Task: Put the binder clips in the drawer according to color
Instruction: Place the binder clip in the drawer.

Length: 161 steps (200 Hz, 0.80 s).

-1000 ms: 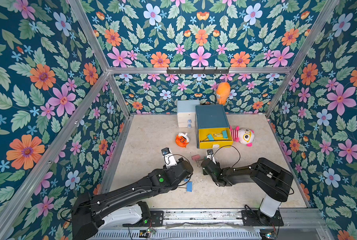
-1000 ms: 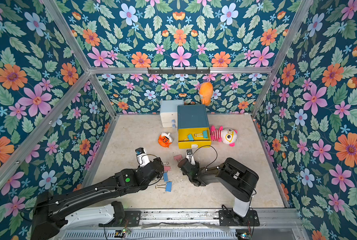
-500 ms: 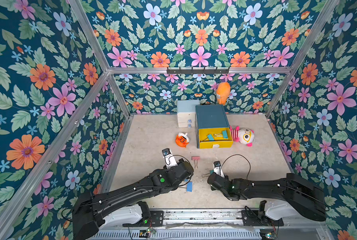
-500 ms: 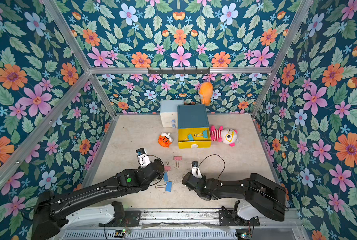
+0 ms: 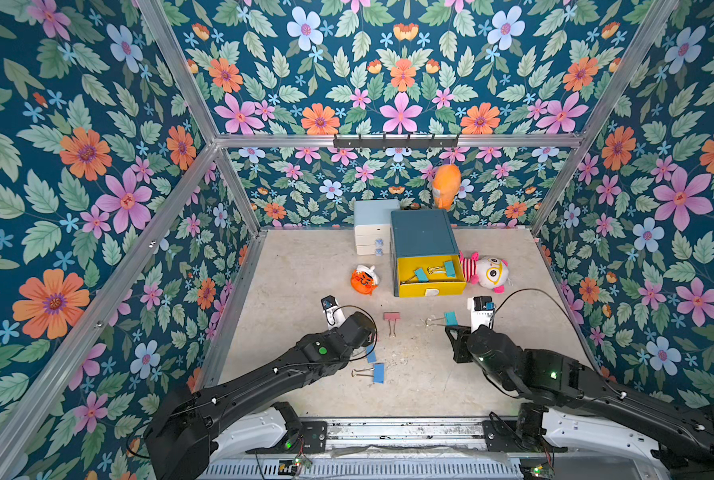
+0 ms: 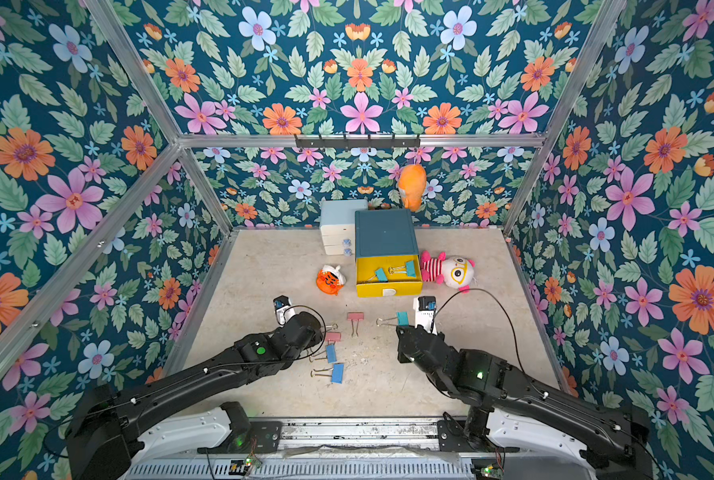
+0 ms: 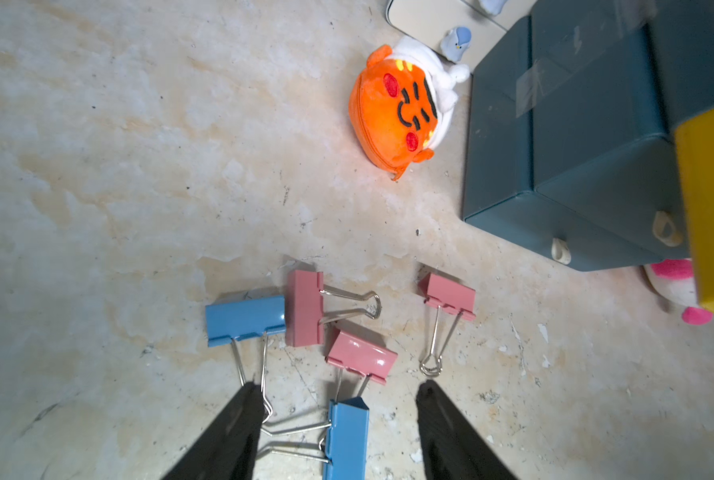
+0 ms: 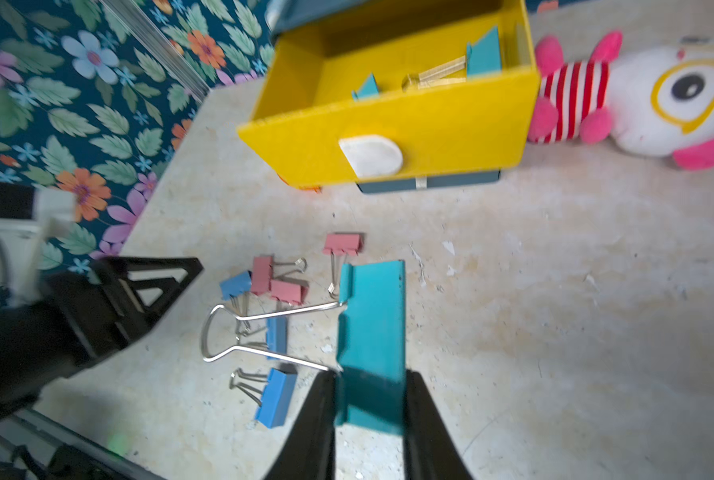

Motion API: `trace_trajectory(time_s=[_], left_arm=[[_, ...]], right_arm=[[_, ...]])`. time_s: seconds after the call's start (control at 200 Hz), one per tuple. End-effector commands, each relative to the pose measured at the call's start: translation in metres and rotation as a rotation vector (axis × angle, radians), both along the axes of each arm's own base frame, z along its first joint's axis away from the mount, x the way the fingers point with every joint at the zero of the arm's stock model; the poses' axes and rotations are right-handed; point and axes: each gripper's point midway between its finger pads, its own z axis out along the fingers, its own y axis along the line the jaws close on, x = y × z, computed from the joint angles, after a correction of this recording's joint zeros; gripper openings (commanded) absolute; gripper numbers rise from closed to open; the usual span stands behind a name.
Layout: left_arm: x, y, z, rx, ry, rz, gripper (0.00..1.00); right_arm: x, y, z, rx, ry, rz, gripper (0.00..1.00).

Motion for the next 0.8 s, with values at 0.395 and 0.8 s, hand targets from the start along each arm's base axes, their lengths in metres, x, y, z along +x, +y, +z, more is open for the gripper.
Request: trace_trajectory(time_s=[0.395,0.8], left_arm=[[0.005,-0.034,0.019,-0.086,-0.017,-0.16,0.64],[0.004,-0.044,0.034,-0.129,-0.04,-0.205,0.63]], right_arm=[[0.105,0.026,0.032,-0.104,0.2,0.003,0.17],[0.15,0.028,-0.002,-0.098,0.262,-0.051,0.17]])
